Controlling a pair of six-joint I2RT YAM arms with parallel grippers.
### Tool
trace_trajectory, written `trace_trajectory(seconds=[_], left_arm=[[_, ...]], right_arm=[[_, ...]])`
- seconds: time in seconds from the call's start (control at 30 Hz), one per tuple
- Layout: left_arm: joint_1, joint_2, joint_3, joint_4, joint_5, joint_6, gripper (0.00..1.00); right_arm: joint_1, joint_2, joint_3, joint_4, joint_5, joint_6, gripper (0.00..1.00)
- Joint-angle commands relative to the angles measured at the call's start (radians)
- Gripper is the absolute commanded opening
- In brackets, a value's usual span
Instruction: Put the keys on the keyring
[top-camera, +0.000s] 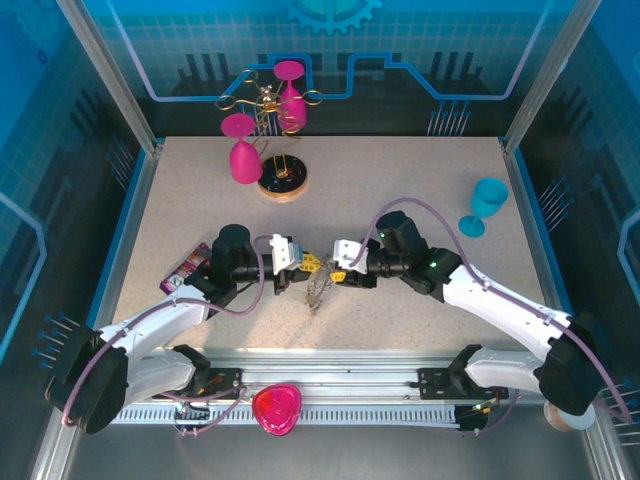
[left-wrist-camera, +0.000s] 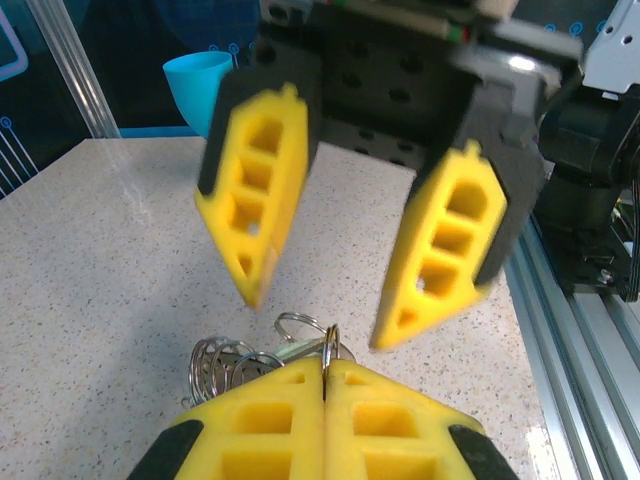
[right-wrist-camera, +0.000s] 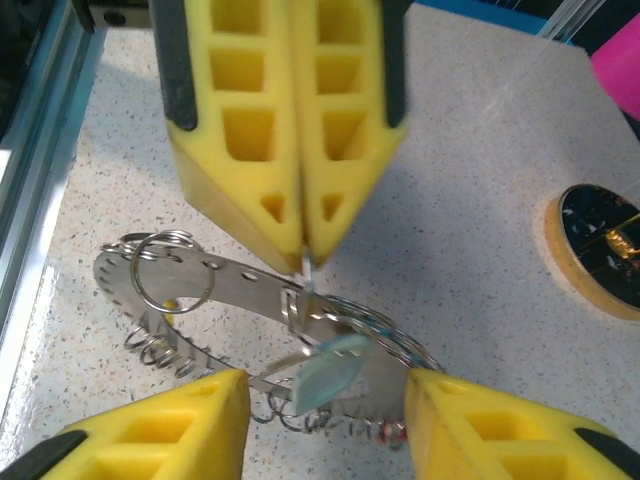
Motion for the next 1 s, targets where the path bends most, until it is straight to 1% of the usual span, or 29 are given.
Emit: trace_trajectory(seconds=[0.0, 0.07, 0.2, 0.33, 0.5, 0.6, 0.7, 0.83, 0.97], left_arm=[[0.001, -0.023, 0.038, -0.041, 0.024, 0.074, 0.00], [0.001, -0.023, 0.042, -0.063, 0.023, 0.107, 0.00], [0.002, -0.018, 0.056, -0.117, 0.026, 0.183, 0.00], [0.002, -0.005, 0.075, -0.172, 0.041, 0.268, 0.00], [0.002, 0.011, 0.081, -0.181, 0.067, 0.316, 0.00], [0.001, 0.019, 0.081, -0.186, 0.071, 0.329, 0.00], [0.001, 0.026, 0.078, -0.188, 0.066, 0.334, 0.00], [0.001, 0.030, 0.069, -0.169, 0.059, 0.320, 0.00], [0.001, 0.031, 0.064, -0.150, 0.052, 0.307, 0.00]], right_arm=[[-0.062, -0.064, 0.011, -0.036, -0.121, -0.009, 0.47], [-0.069, -0.057, 0.028, -0.081, -0.134, -0.052, 0.46], [-0.067, 0.007, 0.093, -0.123, -0.125, -0.155, 0.42], [-0.056, 0.089, 0.137, -0.142, -0.170, -0.270, 0.39], [-0.027, 0.173, 0.195, -0.209, -0.179, -0.353, 0.39], [-0.019, 0.196, 0.210, -0.239, -0.190, -0.384, 0.38], [-0.014, 0.207, 0.211, -0.249, -0.198, -0.395, 0.32], [-0.012, 0.216, 0.208, -0.265, -0.191, -0.401, 0.20], [-0.007, 0.211, 0.203, -0.280, -0.178, -0.401, 0.13]])
